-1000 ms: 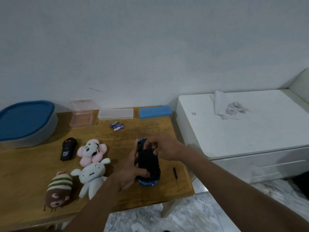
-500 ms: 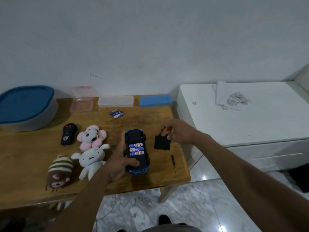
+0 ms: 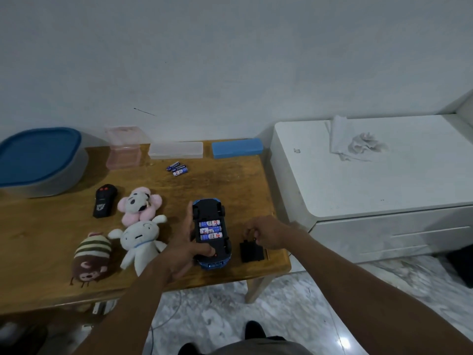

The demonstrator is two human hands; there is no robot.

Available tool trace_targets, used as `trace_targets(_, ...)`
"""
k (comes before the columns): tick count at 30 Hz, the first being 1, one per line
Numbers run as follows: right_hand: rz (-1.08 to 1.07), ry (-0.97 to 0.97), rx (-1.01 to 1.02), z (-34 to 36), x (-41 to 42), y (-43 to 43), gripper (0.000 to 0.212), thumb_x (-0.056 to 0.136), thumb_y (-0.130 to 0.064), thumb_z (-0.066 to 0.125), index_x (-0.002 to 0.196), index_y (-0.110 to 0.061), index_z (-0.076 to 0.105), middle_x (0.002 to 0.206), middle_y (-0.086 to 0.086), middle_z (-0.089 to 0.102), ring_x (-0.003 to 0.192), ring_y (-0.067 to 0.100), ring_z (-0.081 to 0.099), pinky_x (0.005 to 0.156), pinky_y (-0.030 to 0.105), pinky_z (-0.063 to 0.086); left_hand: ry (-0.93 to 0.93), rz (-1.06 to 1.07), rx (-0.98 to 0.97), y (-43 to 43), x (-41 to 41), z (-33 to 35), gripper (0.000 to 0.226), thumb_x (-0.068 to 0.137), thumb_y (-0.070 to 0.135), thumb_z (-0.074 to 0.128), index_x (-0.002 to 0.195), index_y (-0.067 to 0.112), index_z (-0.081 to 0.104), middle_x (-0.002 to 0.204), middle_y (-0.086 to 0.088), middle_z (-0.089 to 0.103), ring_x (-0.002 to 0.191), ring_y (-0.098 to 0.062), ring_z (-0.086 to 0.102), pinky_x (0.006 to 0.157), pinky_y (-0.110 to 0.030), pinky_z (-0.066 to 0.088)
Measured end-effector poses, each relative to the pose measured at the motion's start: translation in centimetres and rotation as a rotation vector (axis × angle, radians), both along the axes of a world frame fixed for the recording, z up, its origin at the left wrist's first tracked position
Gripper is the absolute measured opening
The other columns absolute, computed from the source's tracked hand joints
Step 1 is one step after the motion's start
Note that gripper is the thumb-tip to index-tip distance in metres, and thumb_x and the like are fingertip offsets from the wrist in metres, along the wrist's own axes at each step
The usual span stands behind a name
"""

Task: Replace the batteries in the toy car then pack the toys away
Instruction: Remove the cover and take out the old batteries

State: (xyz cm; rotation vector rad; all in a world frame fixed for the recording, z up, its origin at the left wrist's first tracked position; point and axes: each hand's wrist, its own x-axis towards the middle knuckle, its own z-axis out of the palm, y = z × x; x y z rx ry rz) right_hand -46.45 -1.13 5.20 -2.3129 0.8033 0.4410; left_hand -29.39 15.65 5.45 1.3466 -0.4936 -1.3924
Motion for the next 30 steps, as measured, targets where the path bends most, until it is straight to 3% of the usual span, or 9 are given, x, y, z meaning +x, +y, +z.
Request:
trace_targets(2,0.002,-0.021,0.026,-0.3,0.0,-0.1,0.033,0.084,0.007,0.054,0.111,-0.008,0.064,0.076,-0.013,0.049,0.070,0.004,0.046,0.072,0.025,0.043,0.003,-0.006,-0.004,0.2,-0.1,0.0,0.121,0.073,-0.034,0.050,0.148,0.050,0.006,0.138,-0.007,0.054,0.116,-0.035,0.059,0.088,-0.050,0.053)
trace_targets(6,-0.022,-0.011,-0.049,-1.0,0.4,-0.2,0.034,0.085,-0.002,0.057,0.117,-0.012,0.064,0.091,-0.006,0.051,0.087,0.012,0.047,0.078,0.027,0.042,0.003,-0.015,-0.002,0.4,0.0,0.1,0.120,0.073,-0.033,0.051,0.147,0.051,0.007,0.136,-0.007,0.055,0.116,-0.036,0.059,0.091,-0.053,0.051)
trace_targets(9,-0.043,-0.056,-0.041,-1.5,0.4,-0.2,0.035,0.079,0.006,0.061,0.107,-0.015,0.064,0.082,-0.006,0.048,0.084,0.015,0.049,0.072,0.029,0.047,-0.005,-0.016,-0.001,0.5,-0.1,0.3,0.120,0.073,-0.033,0.050,0.145,0.054,0.008,0.132,-0.008,0.058,0.114,-0.035,0.060,0.089,-0.051,0.053)
trace_targets(13,0.004,-0.033,-0.127,-1.8,0.4,-0.3,0.035,0.076,0.003,0.064,0.104,-0.018,0.059,0.092,-0.001,0.050,0.087,0.018,0.050,0.068,0.026,0.039,0.006,-0.011,-0.010,0.7,0.2,0.0,0.124,0.067,-0.028,0.058,0.146,0.053,0.009,0.133,-0.009,0.057,0.114,-0.035,0.060,0.088,-0.050,0.054)
trace_targets(22,-0.054,0.006,-0.126,-1.1,0.6,-0.2,0.027,0.085,0.000,0.058,0.108,-0.014,0.061,0.104,0.007,0.057,0.092,0.022,0.057,0.072,0.029,0.050,0.025,0.006,-0.004,0.2,0.9,0.0,0.127,0.058,-0.021,0.065,0.146,0.054,0.011,0.136,-0.011,0.055,0.117,-0.037,0.058,0.092,-0.054,0.051)
trace_targets(24,-0.112,-0.041,-0.113,0.0,0.6,-0.4,0.024,0.088,0.000,0.055,0.106,-0.014,0.061,0.101,0.004,0.054,0.087,0.019,0.056,0.063,0.024,0.046,0.017,0.009,-0.002,0.1,1.0,0.2,0.127,0.058,-0.021,0.065,0.146,0.054,0.011,0.134,-0.010,0.056,0.116,-0.037,0.059,0.090,-0.053,0.052)
trace_targets(28,-0.225,-0.245,-0.119,3.5,1.6,-0.5,0.020,0.092,-0.003,0.051,0.104,-0.009,0.065,0.093,-0.003,0.054,0.086,0.011,0.052,0.063,0.016,0.037,-0.001,0.002,-0.017,-0.4,1.1,0.7,0.124,0.067,-0.029,0.059,0.145,0.054,0.009,0.133,-0.011,0.057,0.115,-0.037,0.060,0.088,-0.052,0.053)
trace_targets(30,-0.297,-0.321,-0.085,5.1,2.7,-0.5,0.017,0.092,-0.006,0.052,0.098,-0.011,0.066,0.093,-0.002,0.059,0.085,0.011,0.055,0.064,0.014,0.041,-0.001,0.000,-0.026,-0.8,1.1,0.9,0.122,0.072,-0.032,0.053,0.146,0.054,0.008,0.132,-0.010,0.058,0.114,-0.036,0.060,0.085,-0.049,0.055)
